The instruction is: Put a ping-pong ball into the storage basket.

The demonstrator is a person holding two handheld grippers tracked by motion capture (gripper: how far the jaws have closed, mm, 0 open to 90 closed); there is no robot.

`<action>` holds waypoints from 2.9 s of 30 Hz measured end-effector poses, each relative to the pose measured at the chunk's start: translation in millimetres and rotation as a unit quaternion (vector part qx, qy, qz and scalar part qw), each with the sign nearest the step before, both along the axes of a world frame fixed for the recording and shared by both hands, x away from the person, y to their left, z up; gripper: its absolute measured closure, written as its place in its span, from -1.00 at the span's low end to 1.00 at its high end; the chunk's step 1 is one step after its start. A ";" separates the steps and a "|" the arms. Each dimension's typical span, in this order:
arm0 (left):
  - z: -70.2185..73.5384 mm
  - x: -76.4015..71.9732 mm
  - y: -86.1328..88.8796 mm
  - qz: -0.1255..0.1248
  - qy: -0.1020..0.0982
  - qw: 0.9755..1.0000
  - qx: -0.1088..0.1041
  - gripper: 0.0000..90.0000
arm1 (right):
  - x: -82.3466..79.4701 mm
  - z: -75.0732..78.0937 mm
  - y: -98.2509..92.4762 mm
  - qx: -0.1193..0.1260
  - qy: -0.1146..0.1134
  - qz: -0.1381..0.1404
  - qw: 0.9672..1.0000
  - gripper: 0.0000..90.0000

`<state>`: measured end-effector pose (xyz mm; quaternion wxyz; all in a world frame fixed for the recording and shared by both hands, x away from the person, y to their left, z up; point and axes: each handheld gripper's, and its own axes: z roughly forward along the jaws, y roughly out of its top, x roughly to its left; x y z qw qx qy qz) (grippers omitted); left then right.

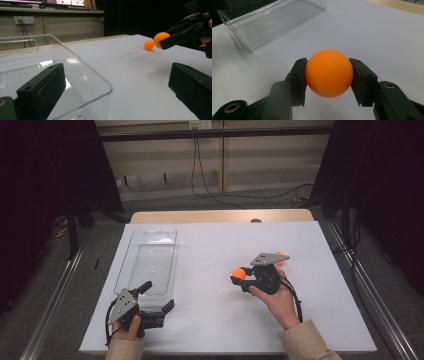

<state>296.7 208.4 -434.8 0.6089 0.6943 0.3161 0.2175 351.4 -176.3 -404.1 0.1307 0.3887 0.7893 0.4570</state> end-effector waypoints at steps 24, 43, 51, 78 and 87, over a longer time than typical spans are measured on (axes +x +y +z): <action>0.3 -1.0 0.3 -0.002 -0.001 1.000 0.003 -0.98 | 4.3 1.3 7.9 0.003 -0.001 0.006 1.000 0.14; 0.5 -1.5 -0.1 -0.003 -0.002 1.000 0.001 -0.98 | 9.4 8.9 24.8 0.012 -0.007 0.021 1.000 0.14; 0.4 -1.3 -0.4 -0.005 -0.003 1.000 0.001 -0.98 | 10.7 8.4 28.0 0.023 -0.005 0.023 0.999 0.14; 0.3 -1.9 -1.8 -0.009 -0.003 1.000 -0.002 -0.98 | 13.8 9.8 38.6 0.025 -0.007 0.029 0.999 0.14; 0.7 -2.1 -1.7 -0.010 -0.004 1.000 -0.002 -0.98 | 15.0 12.5 43.8 0.026 -0.010 0.033 0.999 0.14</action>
